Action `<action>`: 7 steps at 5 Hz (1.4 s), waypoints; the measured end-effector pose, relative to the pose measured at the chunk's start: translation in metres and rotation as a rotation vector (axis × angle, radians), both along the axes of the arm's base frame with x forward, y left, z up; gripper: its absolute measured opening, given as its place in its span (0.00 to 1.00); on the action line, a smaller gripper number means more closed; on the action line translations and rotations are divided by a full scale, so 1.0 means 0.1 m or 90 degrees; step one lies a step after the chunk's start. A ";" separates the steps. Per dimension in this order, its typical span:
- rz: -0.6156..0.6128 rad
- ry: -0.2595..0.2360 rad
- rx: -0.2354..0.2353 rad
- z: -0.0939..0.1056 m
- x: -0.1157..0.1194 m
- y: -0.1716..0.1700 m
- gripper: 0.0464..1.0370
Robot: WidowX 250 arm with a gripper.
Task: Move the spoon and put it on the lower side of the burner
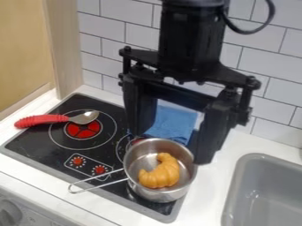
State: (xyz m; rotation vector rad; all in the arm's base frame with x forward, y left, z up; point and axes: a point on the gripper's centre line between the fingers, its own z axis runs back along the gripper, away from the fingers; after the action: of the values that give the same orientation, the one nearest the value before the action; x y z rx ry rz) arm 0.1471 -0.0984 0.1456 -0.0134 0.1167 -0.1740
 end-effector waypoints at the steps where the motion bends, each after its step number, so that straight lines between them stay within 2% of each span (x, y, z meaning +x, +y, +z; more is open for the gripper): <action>1: -0.008 0.028 0.016 -0.11 -0.09 0.06 0.96; 2: -0.101 0.036 0.021 -0.14 -0.02 0.26 0.96; 4: -0.213 0.060 0.086 -0.27 0.18 0.95 0.96; 5: -0.255 0.085 0.039 -0.40 0.38 1.43 0.96; 6: -0.296 0.089 0.006 -0.58 0.70 1.66 0.96; 7: -0.357 0.086 0.002 -0.83 1.03 1.83 0.96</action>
State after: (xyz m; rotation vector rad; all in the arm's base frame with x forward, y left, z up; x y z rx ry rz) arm 0.2497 0.0845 0.0621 0.0118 0.2546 -0.7340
